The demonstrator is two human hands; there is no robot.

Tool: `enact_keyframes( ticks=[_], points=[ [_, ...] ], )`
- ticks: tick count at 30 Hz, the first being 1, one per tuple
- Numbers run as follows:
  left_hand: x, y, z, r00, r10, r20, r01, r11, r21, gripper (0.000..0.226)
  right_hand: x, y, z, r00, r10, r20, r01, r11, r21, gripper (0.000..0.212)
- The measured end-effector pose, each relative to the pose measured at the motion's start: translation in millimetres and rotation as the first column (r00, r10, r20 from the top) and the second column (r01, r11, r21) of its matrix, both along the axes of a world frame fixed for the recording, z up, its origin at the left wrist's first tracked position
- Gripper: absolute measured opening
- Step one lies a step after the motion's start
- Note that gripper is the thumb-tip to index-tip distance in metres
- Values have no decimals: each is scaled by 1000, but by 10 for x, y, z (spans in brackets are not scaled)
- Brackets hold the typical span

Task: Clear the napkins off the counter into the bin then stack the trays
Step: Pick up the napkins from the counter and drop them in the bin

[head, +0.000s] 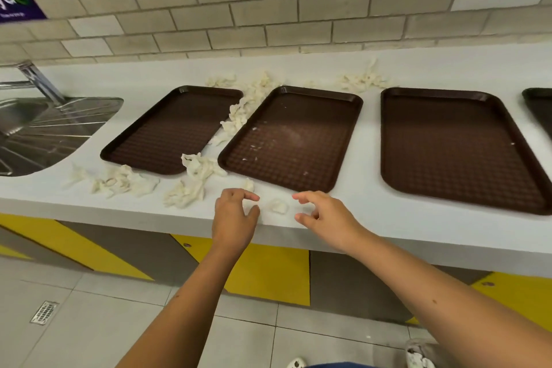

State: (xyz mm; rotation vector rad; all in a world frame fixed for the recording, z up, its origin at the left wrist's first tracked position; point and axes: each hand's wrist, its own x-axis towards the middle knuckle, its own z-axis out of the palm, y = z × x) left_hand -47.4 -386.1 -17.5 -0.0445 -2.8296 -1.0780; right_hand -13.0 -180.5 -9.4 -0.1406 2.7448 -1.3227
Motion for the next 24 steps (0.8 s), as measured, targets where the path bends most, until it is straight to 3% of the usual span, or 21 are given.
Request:
enact_keyframes(
  ticks=[5,9,13,17,20,24],
  points=[
    [-313,-253,-39,996,-14,-92,0,989,-149,39,-265,-323,-141,998,57,-4,-56,995,83,49],
    [-485,-269,-158,988,-145,-44,133,969,-208,31,-341,-421,-211,998,57,-18,-53,982,180,42],
    [-534,-231,-284,979,-187,-86,153,941,-301,23,-339,-429,-247,998,48,-46,-33,959,281,28],
    [-538,-211,-339,968,-235,-92,208,949,-236,24,-330,-416,-247,999,2,-35,10,947,322,21],
    [-538,-165,-337,971,-215,-103,204,973,-111,35,-304,-365,-247,997,-66,-40,74,965,251,19],
    [-512,-20,-227,954,-259,-152,255,966,-52,26,-210,-205,-172,992,-126,6,123,976,177,42]
  ],
)
